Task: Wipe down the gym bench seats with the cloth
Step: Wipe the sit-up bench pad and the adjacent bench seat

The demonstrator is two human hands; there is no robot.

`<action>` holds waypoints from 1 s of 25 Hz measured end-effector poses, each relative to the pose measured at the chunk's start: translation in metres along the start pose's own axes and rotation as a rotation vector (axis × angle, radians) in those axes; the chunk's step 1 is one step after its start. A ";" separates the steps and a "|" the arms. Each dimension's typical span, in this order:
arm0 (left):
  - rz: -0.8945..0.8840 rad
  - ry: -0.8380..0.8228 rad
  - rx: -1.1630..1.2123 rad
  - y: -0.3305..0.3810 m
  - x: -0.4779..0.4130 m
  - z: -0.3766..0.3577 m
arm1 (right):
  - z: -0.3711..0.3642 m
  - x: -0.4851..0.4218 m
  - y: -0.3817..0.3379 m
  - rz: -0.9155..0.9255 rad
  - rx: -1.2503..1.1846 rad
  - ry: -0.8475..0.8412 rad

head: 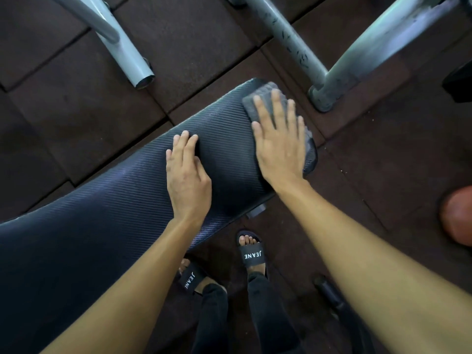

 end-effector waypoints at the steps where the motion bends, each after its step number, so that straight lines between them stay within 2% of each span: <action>1: -0.020 -0.007 -0.032 -0.002 0.000 0.004 | 0.002 0.016 0.009 -0.066 0.000 0.024; 4: 0.012 0.038 -0.124 -0.021 0.009 0.027 | -0.004 0.085 0.008 -0.141 -0.023 0.003; 7: 0.057 0.069 -0.202 -0.050 0.029 0.049 | -0.014 0.139 -0.039 0.091 0.024 0.017; 9: 0.009 0.046 -0.245 -0.060 0.037 0.052 | -0.017 0.139 -0.067 0.285 0.029 0.058; 11: -0.008 0.045 -0.257 -0.063 0.037 0.051 | -0.017 0.118 -0.077 0.401 0.057 0.101; 14: 0.006 0.044 -0.257 -0.062 0.036 0.052 | -0.013 0.092 -0.076 0.419 0.078 0.134; 17: 0.021 -0.017 -0.221 -0.061 0.036 0.057 | -0.007 0.087 -0.083 0.378 0.022 0.087; 19: 0.050 -0.034 -0.129 -0.053 0.036 0.071 | 0.011 0.077 -0.084 0.294 -0.196 -0.051; 23: 0.162 0.048 0.065 -0.030 0.047 0.127 | 0.049 0.055 -0.087 -0.030 -0.846 -0.539; 25: 0.220 0.074 0.098 -0.021 0.063 0.168 | 0.074 0.073 -0.104 -0.232 -1.191 -0.845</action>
Point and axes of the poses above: each hand's wrist, its own x-axis away from the middle knuckle, its own z-axis out of the back of the hand, y = z × x, the point moved 5 cm from there along -x, towards the middle knuckle, and after that the axes turned 9 degrees about x, right-handed, at the moved point
